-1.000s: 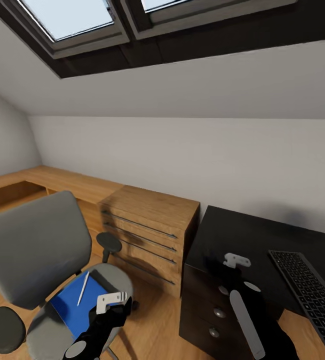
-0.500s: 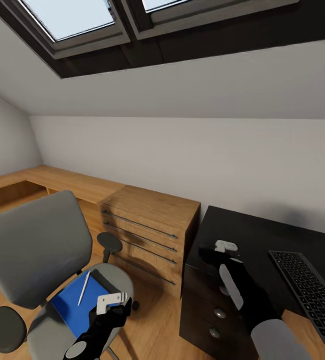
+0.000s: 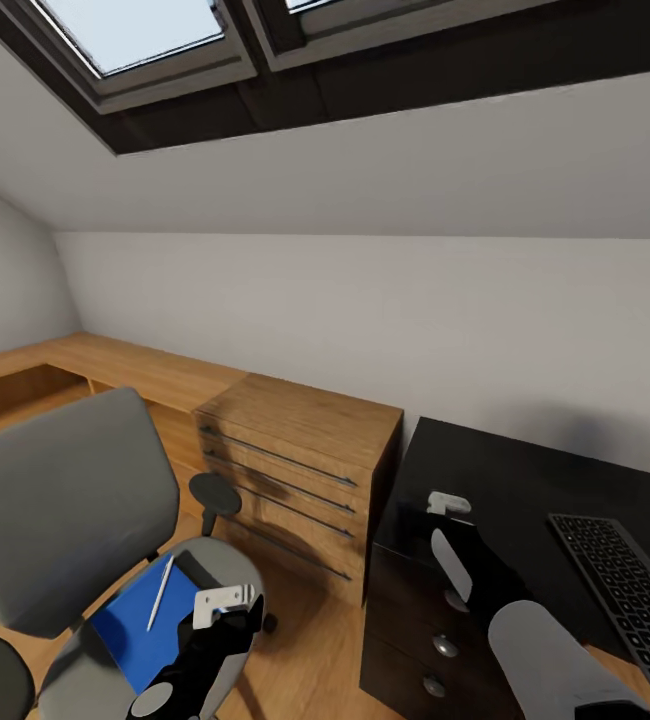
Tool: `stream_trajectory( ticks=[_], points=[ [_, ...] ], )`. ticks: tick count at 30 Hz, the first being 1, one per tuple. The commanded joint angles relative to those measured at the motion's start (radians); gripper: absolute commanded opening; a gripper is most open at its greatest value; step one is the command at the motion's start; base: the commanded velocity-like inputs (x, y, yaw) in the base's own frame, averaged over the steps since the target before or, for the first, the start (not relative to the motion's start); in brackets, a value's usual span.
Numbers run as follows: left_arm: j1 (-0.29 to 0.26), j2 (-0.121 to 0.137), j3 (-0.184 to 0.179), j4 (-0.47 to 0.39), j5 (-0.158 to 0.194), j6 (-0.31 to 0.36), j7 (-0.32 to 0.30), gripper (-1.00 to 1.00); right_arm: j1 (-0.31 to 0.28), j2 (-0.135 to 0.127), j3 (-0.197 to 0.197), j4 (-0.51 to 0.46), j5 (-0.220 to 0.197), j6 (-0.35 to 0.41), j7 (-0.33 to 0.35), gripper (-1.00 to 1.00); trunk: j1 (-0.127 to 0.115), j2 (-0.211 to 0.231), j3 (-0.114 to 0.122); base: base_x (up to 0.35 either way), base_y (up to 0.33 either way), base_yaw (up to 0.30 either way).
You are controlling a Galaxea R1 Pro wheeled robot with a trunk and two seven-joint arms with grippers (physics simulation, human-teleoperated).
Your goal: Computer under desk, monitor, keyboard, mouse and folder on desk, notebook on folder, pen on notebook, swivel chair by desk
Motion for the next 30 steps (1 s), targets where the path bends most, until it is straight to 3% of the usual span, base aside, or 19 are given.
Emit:
stream_trajectory(
  ticks=[1, 8, 30],
  points=[
    [0.000, 0.000, -0.001, -0.002, 0.011, 0.003, 0.008, 1.00, 0.000, -0.001, 0.005, -0.001, -0.012, 0.003, -0.010, -1.00, 0.000, -0.001, -0.001, 0.008, 0.000, 0.000],
    [0.000, -0.001, -0.002, -0.008, 0.015, 0.004, 0.007, 1.00, -0.001, -0.004, 0.004, 0.055, -0.010, -0.004, -0.014, -1.00, 0.000, -0.001, -0.001, 0.003, 0.000, 0.000],
    [0.000, -0.003, -0.003, -0.019, 0.016, 0.002, 0.007, 1.00, -0.002, -0.006, 0.002, 0.051, -0.007, -0.054, -0.009, -1.00, 0.000, -0.001, -0.001, 0.000, 0.000, 0.000]
  ],
)
